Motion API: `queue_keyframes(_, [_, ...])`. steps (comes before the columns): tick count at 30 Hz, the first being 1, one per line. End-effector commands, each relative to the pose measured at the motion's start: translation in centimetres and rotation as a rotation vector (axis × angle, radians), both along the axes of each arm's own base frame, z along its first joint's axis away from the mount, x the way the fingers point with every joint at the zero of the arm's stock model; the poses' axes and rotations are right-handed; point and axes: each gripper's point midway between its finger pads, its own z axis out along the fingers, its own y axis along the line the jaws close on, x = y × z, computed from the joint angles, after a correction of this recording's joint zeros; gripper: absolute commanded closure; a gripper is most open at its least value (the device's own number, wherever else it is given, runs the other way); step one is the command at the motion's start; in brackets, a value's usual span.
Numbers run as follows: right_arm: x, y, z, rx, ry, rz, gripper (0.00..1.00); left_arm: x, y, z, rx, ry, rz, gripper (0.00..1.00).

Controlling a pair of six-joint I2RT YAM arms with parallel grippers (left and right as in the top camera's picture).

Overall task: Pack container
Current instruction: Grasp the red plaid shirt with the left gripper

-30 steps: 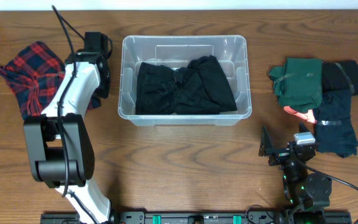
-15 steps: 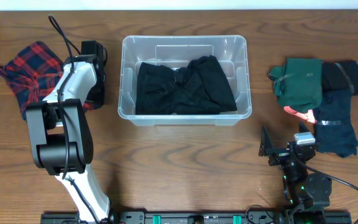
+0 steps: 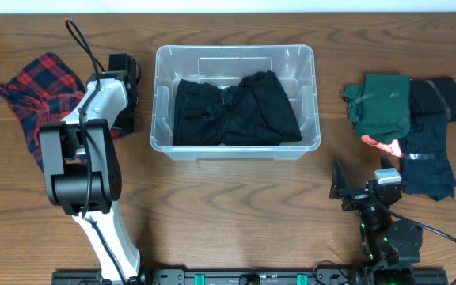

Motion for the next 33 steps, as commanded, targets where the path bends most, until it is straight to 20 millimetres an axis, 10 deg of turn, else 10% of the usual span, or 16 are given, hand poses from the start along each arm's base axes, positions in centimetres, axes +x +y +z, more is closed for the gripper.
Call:
queue_keyframes(1, [0.0, -0.2, 0.0, 0.003, -0.003, -0.006, 0.01, -0.6, 0.7, -3.0, 0.01, 0.017, 0.072, 0.3])
queue_keyframes(12, [0.0, -0.2, 0.0, 0.003, -0.003, -0.006, 0.01, -0.7, 3.7, -2.3, 0.074, -0.104, 0.247, 0.94])
queue_keyframes(21, [0.0, -0.2, 0.0, 0.003, -0.003, -0.006, 0.01, -0.6, 4.4, 1.7, 0.125, -0.113, 0.249, 0.94])
queue_keyframes(33, [0.0, -0.2, 0.0, 0.003, -0.003, -0.006, 0.01, 1.2, 2.8, 15.9, 0.109, -0.351, 0.088, 0.94])
